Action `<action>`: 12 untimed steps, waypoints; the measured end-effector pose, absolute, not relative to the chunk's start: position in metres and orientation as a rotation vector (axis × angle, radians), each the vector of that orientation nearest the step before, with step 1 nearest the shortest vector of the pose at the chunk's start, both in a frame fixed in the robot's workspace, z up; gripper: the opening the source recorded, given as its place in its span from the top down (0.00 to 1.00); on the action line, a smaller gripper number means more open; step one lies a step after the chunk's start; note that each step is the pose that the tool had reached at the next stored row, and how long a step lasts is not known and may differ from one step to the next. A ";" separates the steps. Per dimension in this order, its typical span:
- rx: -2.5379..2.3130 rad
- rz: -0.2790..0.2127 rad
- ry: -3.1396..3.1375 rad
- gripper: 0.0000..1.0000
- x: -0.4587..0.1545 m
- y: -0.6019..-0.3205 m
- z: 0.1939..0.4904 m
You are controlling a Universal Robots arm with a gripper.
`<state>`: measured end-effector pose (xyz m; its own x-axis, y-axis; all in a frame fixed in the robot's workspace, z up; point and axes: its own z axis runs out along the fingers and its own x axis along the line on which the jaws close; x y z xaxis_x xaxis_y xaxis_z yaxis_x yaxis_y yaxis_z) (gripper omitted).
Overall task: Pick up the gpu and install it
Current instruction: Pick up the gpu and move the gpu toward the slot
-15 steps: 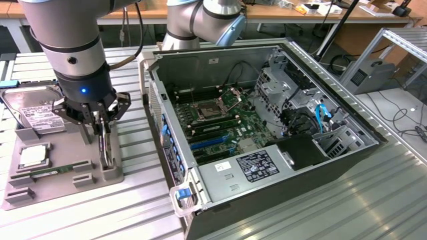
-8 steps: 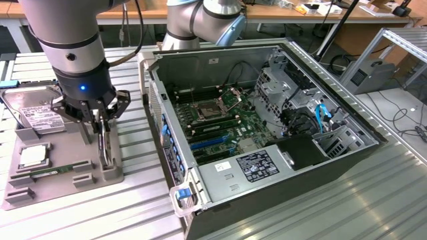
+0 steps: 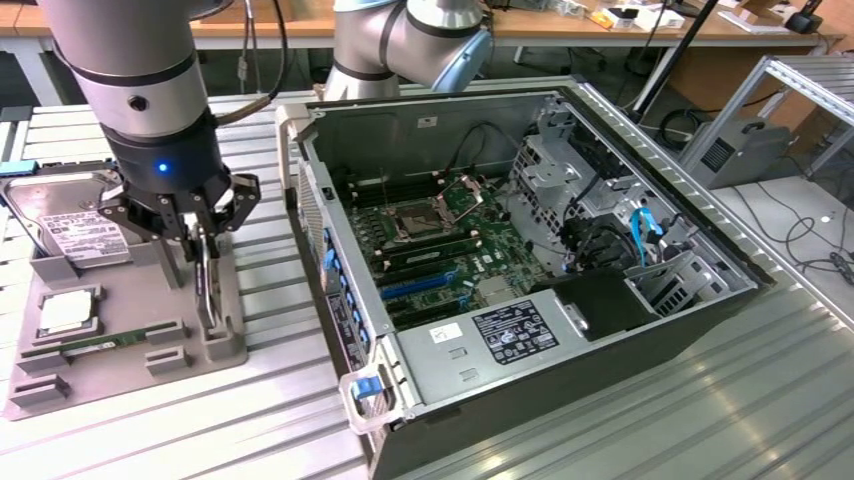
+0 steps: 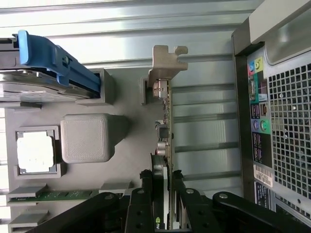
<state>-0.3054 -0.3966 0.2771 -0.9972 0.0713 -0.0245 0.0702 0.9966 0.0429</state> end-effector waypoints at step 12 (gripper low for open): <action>0.110 0.067 3.113 0.73 -0.305 -0.397 0.288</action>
